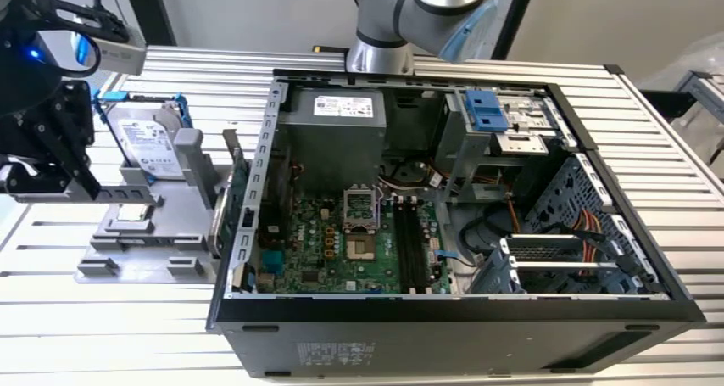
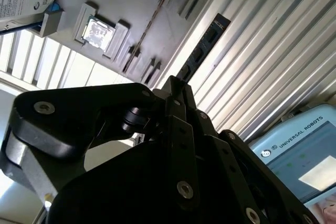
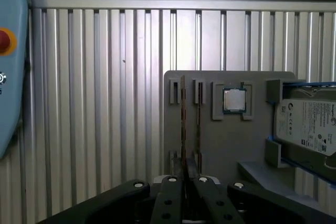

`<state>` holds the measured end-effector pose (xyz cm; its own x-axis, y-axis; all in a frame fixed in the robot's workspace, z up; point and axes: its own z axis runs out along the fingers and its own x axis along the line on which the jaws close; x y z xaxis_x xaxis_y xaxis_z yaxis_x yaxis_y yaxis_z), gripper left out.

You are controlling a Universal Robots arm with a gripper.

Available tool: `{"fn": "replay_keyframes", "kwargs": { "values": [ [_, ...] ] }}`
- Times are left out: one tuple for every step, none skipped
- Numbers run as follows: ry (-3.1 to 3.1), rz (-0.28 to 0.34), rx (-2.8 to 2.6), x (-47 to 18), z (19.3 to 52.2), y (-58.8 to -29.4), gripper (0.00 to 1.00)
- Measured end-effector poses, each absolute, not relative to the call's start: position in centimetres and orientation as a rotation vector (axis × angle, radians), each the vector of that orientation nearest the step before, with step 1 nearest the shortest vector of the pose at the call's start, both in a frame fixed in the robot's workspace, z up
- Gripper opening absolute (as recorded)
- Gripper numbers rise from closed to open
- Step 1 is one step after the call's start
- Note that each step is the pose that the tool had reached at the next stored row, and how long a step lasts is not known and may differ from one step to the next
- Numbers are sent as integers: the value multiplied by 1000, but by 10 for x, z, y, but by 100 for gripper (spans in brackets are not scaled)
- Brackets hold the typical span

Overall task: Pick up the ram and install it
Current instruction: 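Pick up the ram and move it above insertion slot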

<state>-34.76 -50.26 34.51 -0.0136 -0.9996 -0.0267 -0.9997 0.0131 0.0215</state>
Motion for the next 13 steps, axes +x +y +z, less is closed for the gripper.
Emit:
{"fn": "replay_keyframes", "kwargs": {
  "values": [
    [2233,53,-2204,-348,346,-503,0],
    [2233,53,-2204,-348,346,-503,0],
    [2233,53,-2204,-348,347,-503,0],
    [2233,53,-2204,-348,348,-503,0],
    [2233,53,-2204,-348,348,-503,0],
    [2233,53,-2204,-348,349,-503,0],
    [2233,53,-2204,-348,349,-503,0],
    [2233,53,-2204,-348,350,-503,0],
    [2233,53,-2204,-348,351,-503,0],
    [2233,53,-2204,-348,351,-503,0],
    [2233,53,-2204,-348,352,-503,0],
    [2233,53,-2204,-348,353,-503,0],
    [2233,53,-2204,-348,353,-503,0]
  ]
}}
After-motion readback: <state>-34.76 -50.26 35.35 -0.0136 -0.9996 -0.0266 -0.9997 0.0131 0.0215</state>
